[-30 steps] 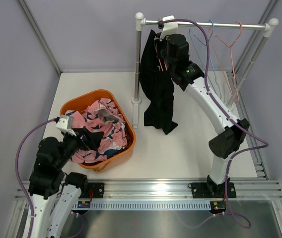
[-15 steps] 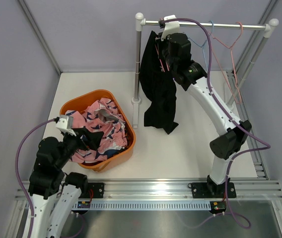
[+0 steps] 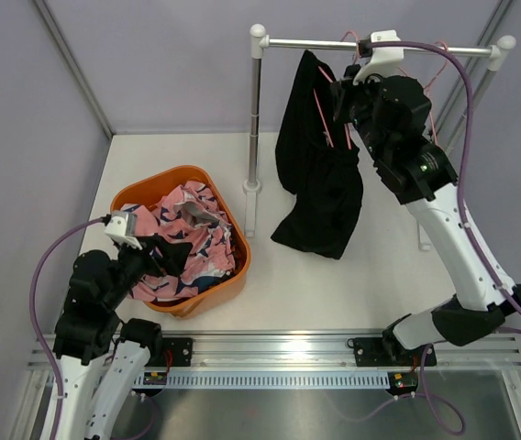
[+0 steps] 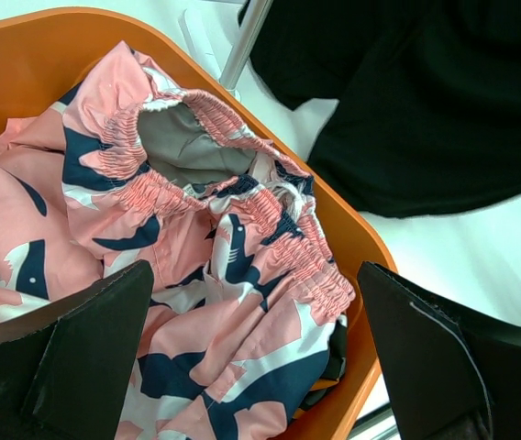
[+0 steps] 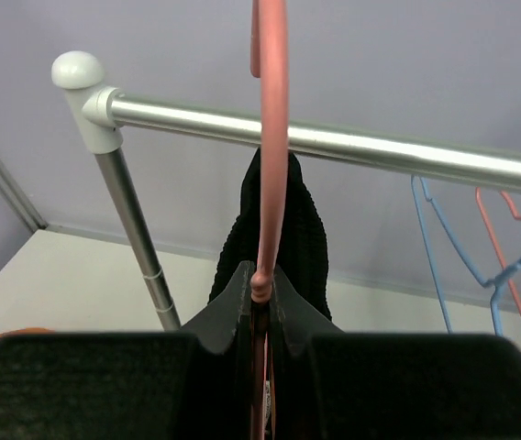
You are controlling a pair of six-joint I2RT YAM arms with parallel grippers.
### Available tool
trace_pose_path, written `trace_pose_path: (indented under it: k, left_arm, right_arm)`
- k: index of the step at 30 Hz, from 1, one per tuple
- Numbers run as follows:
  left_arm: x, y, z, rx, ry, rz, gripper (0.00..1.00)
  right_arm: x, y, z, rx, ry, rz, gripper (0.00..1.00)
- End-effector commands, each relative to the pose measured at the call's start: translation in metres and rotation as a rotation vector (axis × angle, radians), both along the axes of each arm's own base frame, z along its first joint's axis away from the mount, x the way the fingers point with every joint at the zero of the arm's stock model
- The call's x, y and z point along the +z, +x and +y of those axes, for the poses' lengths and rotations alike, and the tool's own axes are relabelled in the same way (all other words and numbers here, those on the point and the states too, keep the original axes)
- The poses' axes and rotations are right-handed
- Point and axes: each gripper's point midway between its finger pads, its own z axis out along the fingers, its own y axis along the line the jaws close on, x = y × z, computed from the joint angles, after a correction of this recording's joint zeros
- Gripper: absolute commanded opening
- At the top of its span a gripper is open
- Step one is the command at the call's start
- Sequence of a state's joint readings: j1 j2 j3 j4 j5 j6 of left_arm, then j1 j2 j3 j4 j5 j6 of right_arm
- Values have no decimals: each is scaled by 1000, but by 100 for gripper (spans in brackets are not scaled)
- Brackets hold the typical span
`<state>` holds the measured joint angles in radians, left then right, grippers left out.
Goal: Remove the shorts from the hanger
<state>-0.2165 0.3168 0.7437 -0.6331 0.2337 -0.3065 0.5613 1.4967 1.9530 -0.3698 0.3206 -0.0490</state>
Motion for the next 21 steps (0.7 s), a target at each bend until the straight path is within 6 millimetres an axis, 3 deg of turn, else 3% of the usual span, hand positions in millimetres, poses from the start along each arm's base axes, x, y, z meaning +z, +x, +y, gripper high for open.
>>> trace_pose_path:
  k: [1,6,11,12,14,17,21]
  left_arm:
    - [9,7,-3,-11,-2,-37,99]
    - [17,22,-21,-80,-43,-1,96]
    - [71,36,-49,-180,-126,-48,91]
    - [91,40,-66,-188,-107,-71,91]
    - [97,47,-75,-189,-92,-64,91]
    - [95,50,-118,-231,-64,-41,93]
    - [108,46,-174,-265,-68,-66,95]
  right_arm:
    - [-9,-37,-1,84,69,72,0]
    - [-47,-86,-17,112,92,194,0]
    - [-81,-123,-3,176,119,301,0]
    - [-102,-136,11,207,94,352,0]
    - [-108,-144,17,209,75,367,0]
    - [-118,-152,21,199,84,377,0]
    - [-127,-163,21,211,103,400,0]
